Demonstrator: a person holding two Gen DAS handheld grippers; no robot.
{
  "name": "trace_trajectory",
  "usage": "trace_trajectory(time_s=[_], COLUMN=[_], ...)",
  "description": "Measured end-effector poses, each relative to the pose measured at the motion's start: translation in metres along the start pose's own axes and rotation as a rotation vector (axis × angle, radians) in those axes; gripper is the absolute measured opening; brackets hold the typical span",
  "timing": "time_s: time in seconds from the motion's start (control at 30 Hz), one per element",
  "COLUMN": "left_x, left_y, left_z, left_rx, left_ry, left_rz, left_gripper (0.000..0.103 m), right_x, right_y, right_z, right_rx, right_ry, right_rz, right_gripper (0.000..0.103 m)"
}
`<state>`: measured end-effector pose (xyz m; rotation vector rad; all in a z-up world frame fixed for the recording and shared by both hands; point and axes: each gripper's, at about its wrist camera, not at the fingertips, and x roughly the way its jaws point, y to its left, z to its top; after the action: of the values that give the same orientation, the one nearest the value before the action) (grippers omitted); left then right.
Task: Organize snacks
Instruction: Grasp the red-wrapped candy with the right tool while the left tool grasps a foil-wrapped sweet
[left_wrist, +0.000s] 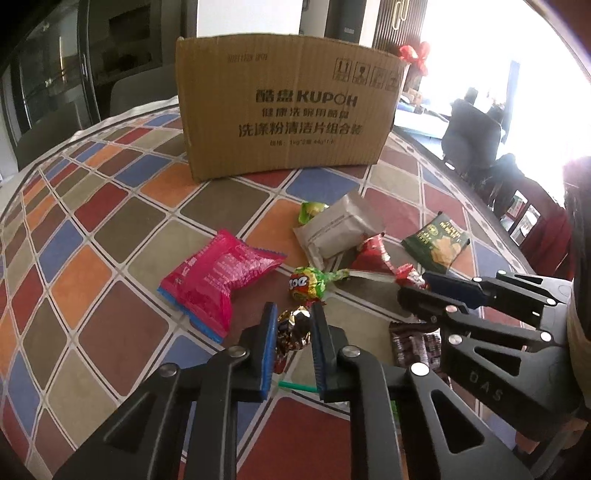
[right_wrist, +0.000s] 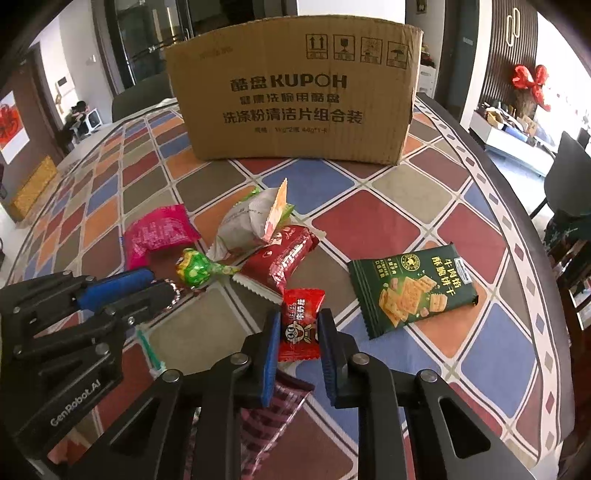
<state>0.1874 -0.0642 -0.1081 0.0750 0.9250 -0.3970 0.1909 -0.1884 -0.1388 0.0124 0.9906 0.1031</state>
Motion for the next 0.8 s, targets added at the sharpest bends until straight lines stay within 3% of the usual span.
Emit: trace_trajectory(time_s=[0.2,0.27,0.33,0.4,0.5,0.7,0.8], left_x=[-0.006,-0.007,-0.007,-0.006,-0.003,0.012,0.015], left_y=[0.001,0.002,0.001,0.000,0.000,0.001,0.002], left_z=[-0.003,-0.003,-0.003,-0.003,-0.002,-0.005,-0.003], left_rx=[-0.012,-0.018,-0.015,-0.008,0.010,0.043,0.049], left_ry=[-0.008,-0.013,-0.014,-0.010,-0.001,0.034,0.029], left_rz=[-0.021,-0.032,-0.036,-0.029,-0.018,0.003,0.012], left_gripper=[0.011,0.017,0.030,0.031,0.044,0.044,0.038], right_x=[-0.012,-0.014,-0.015,-0.015,-0.014,-0.013,-0.012], right_y=[0.002,0.004,0.004,0.004,0.005,0.007,0.008], right_z=[-0.003,-0.003,-0.004,-0.005,-0.005,-0.005,-0.005], right_rx=[-0.002,-0.005,-0.002,0.005,0.008,0.009,0.007], right_ry=[-0.016,-0.020,-0.019,-0.017,-0.015,-0.015,-0.013], right_rz=[0.011,0.006,0.009,0.013,0.017,0.022,0.022], right_gripper=[0.022,0.022,0.022,0.022,0.022,0.022,0.022])
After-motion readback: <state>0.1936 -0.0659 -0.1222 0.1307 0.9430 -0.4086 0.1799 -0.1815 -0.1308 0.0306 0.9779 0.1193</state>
